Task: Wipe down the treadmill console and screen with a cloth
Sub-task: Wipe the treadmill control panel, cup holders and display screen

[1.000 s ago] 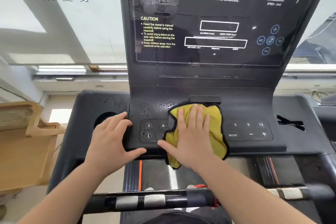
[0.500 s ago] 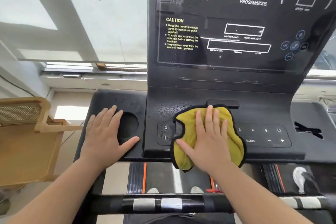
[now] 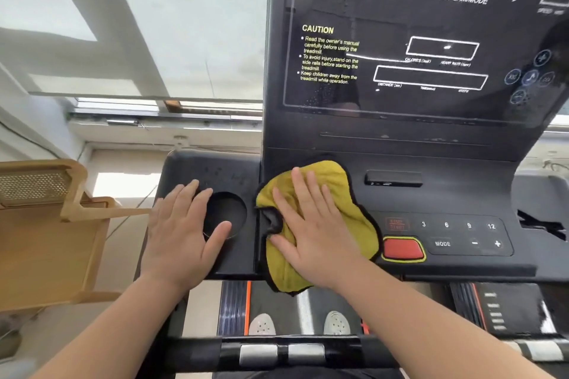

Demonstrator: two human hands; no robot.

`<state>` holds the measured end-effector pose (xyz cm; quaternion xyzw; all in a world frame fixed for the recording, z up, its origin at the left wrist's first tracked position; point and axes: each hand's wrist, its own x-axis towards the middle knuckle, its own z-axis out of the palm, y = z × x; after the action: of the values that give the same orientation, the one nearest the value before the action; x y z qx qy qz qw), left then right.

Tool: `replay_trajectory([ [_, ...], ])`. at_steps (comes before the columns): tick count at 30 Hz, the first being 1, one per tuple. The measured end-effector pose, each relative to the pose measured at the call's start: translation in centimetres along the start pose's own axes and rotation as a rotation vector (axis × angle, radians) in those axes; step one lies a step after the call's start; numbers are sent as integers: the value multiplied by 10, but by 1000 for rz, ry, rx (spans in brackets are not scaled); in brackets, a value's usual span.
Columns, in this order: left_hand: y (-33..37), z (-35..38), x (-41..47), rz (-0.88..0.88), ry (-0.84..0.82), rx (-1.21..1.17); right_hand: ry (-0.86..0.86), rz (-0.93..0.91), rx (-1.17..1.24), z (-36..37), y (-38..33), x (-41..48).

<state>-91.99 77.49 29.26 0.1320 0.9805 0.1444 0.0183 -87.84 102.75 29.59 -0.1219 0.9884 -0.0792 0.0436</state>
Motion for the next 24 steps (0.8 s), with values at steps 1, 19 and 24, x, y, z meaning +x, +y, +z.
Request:
replay_trajectory([
  [1,0,0,0,1,-3,0,23,-22,7,3,7,-11],
  [19,-1,-2,1,10,-38,-5,-66,268,-72,-11,-15,33],
  [24,1,-3,-1,11,-36,-26,-122,-83,-79,-2,1,-1],
])
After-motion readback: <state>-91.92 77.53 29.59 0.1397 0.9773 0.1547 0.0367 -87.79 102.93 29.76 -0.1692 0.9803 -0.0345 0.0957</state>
